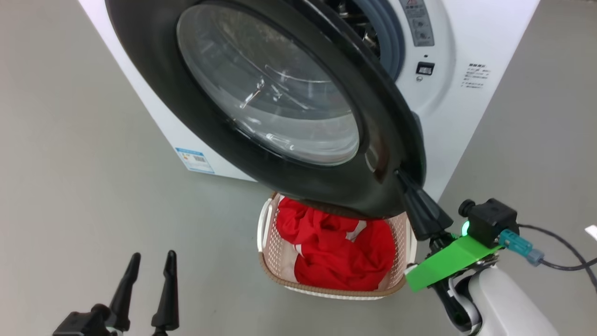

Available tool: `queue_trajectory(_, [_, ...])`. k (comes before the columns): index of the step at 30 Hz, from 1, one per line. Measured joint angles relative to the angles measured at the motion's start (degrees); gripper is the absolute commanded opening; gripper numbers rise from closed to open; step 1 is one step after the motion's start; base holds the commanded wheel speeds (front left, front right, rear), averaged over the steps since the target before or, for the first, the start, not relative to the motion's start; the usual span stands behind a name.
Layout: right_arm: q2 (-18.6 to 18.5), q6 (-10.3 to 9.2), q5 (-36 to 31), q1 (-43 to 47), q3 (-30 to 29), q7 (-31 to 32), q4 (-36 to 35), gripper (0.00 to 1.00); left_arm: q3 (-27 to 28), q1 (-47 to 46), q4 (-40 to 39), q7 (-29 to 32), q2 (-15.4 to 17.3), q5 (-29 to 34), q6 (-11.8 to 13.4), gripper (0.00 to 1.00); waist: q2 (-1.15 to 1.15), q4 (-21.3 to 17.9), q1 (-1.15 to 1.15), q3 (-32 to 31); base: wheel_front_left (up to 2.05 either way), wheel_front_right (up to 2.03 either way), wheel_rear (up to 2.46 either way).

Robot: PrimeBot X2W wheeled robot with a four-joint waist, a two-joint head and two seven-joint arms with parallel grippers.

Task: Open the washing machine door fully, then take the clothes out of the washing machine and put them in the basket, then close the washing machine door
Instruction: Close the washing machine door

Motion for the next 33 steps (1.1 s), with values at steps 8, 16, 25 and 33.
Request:
queue_trajectory(8, [-1.0, 0.27, -0.1, -2.7, -3.2, 0.0, -1.2, 0.00, -2.4, -2.5, 0.0, 0.0, -0.1, -0.7, 0.0, 1.00, 0.00, 0.8, 0.00, 3.6, 0.00, 0.00, 0.00])
queue_trajectory(16, [-2.8, 0.29, -0.9, -7.4, -6.5, 0.0, -2.3, 0.00, -4.7, -6.3, 0.0, 0.0, -0.2, -2.0, 0.0, 1.00, 0.00, 1.3, 0.00, 8.3, 0.00, 0.00, 0.00])
queue_trajectory(25, [-4.2, 0.36, -1.9, -12.5, -9.5, 0.0, -3.0, 0.00, -6.5, -9.4, -0.3, 0.0, -0.4, -3.0, 0.0, 1.00, 0.00, 2.3, 0.00, 12.6, 0.00, 0.00, 0.00])
queue_trajectory(33, [-4.5, 0.43, -1.9, -16.8, -11.6, 0.0, -3.6, 0.00, -7.0, -10.2, -0.2, 0.0, -0.4, -3.8, 0.0, 1.00, 0.00, 3.3, 0.00, 14.7, 0.00, 0.00, 0.00])
